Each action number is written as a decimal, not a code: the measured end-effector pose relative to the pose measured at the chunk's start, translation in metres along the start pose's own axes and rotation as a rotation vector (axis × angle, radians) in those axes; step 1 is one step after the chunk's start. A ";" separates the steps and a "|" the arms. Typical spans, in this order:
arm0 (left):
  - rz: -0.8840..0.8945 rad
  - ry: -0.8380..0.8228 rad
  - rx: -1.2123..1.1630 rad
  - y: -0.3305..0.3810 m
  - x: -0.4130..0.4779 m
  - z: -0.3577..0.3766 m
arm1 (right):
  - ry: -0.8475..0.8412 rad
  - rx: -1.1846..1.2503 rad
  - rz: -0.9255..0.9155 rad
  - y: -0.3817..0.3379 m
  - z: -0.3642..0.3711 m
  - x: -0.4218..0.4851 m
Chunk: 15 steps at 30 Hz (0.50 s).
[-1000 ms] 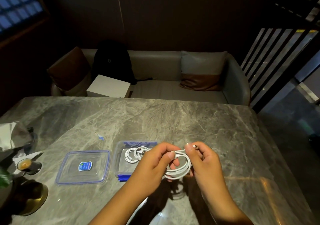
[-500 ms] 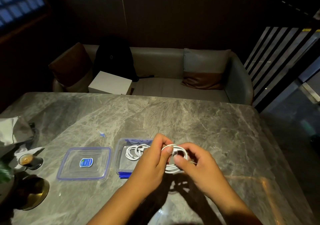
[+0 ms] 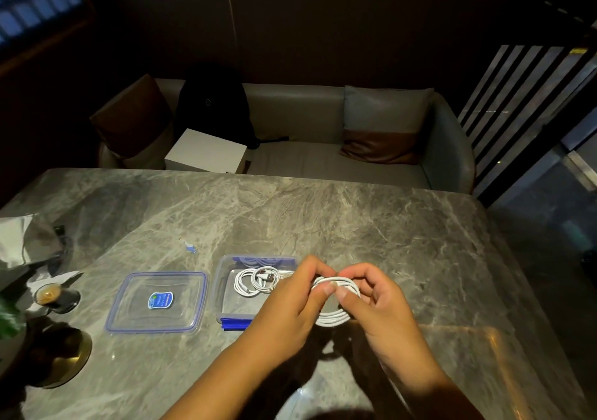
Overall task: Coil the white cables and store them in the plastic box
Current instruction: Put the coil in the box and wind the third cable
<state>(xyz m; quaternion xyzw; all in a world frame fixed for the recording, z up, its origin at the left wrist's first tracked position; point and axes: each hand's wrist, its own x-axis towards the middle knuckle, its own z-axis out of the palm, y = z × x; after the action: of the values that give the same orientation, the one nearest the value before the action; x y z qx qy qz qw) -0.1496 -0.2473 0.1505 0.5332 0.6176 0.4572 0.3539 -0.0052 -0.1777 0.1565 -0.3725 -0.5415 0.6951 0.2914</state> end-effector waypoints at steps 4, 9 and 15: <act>-0.058 0.039 -0.146 -0.001 0.002 -0.004 | 0.107 -0.279 -0.135 -0.004 0.000 -0.001; -0.065 0.022 -0.188 -0.002 0.002 -0.010 | 0.091 -0.648 -0.286 -0.013 -0.011 0.000; -0.121 -0.012 -0.248 -0.004 0.002 -0.016 | 0.118 -0.535 -0.239 -0.014 -0.016 -0.003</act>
<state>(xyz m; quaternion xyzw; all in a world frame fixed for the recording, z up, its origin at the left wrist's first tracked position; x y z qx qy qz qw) -0.1661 -0.2488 0.1519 0.4498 0.5853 0.5045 0.4478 0.0094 -0.1678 0.1684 -0.4095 -0.7274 0.4656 0.2938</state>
